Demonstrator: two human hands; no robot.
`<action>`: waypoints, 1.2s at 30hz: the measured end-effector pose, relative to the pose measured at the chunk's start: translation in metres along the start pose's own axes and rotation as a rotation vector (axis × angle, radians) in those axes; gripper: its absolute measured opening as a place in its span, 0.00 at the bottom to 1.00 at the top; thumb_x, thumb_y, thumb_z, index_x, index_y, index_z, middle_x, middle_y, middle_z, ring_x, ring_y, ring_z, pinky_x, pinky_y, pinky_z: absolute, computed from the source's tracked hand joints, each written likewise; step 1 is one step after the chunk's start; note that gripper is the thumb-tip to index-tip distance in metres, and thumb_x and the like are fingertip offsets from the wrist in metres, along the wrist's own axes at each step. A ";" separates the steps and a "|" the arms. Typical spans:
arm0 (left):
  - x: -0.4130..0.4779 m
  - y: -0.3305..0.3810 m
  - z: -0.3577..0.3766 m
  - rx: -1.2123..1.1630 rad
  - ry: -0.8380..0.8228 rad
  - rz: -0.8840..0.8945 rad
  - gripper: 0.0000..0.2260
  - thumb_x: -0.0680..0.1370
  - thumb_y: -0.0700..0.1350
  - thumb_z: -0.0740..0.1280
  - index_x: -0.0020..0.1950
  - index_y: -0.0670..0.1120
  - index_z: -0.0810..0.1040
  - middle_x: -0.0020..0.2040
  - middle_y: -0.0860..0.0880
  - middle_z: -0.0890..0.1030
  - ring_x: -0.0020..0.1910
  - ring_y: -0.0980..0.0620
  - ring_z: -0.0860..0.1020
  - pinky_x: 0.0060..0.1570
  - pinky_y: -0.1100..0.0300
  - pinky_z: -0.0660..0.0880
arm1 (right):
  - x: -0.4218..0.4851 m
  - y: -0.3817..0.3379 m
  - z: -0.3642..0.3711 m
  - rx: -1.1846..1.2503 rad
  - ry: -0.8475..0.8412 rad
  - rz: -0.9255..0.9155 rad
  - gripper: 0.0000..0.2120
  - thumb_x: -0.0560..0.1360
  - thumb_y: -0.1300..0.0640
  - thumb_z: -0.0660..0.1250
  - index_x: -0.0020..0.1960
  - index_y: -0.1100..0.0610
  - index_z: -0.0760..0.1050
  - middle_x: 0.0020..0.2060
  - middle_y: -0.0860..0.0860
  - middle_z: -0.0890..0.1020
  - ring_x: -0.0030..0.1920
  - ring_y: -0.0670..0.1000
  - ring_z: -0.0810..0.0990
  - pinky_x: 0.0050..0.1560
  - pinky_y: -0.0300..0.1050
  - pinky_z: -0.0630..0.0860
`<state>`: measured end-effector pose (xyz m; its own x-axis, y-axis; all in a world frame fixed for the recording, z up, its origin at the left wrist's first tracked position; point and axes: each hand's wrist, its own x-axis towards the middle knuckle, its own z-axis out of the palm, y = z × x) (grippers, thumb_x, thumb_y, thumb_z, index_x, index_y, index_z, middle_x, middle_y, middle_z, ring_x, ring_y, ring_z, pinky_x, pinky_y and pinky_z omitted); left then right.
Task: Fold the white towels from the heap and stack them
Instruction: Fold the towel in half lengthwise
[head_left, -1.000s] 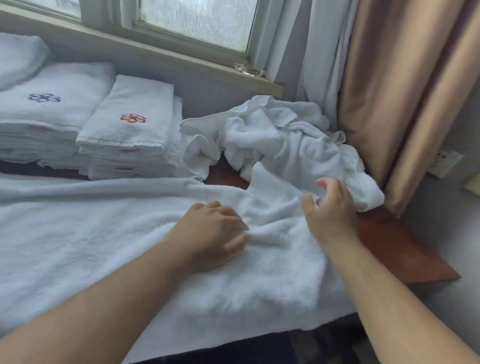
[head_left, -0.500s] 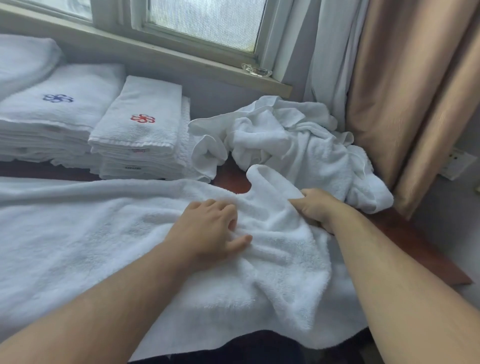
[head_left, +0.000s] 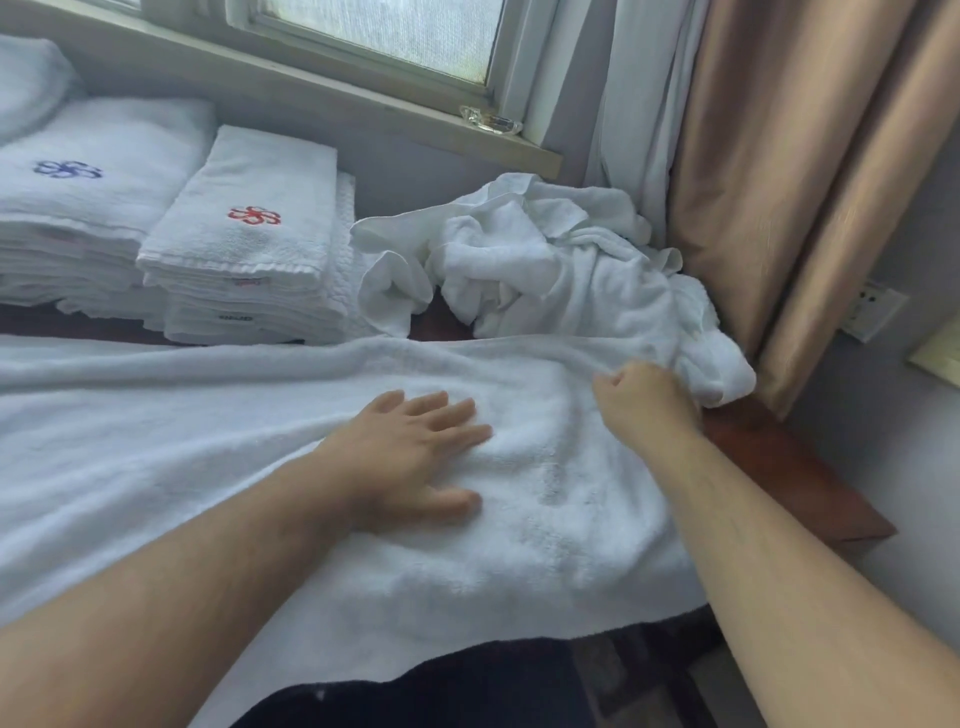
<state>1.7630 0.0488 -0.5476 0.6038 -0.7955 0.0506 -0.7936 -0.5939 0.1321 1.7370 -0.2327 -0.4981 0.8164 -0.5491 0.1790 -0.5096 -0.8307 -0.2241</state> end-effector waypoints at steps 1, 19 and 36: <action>0.001 0.000 0.000 0.002 -0.030 -0.008 0.37 0.76 0.73 0.52 0.82 0.62 0.47 0.83 0.56 0.44 0.81 0.55 0.43 0.78 0.50 0.42 | -0.004 -0.002 0.004 0.048 -0.162 -0.049 0.18 0.80 0.41 0.57 0.42 0.51 0.75 0.46 0.51 0.81 0.51 0.56 0.79 0.54 0.52 0.75; -0.015 -0.024 -0.014 -0.175 0.253 -0.494 0.22 0.82 0.55 0.57 0.75 0.53 0.69 0.76 0.50 0.67 0.75 0.47 0.62 0.73 0.52 0.59 | -0.050 -0.078 0.041 0.040 -0.306 -0.160 0.34 0.82 0.36 0.49 0.80 0.56 0.58 0.81 0.55 0.56 0.81 0.60 0.50 0.79 0.57 0.52; 0.059 -0.060 -0.015 -0.195 0.392 -0.479 0.16 0.82 0.54 0.58 0.68 0.55 0.74 0.64 0.51 0.75 0.66 0.47 0.69 0.60 0.50 0.67 | -0.003 -0.054 0.056 0.496 0.189 -0.017 0.16 0.76 0.55 0.62 0.33 0.60 0.66 0.25 0.47 0.66 0.29 0.50 0.65 0.29 0.46 0.62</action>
<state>1.8478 0.0393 -0.5377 0.8993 -0.3237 0.2941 -0.4241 -0.8101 0.4049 1.7769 -0.1809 -0.5400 0.7372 -0.5806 0.3456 -0.2697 -0.7218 -0.6374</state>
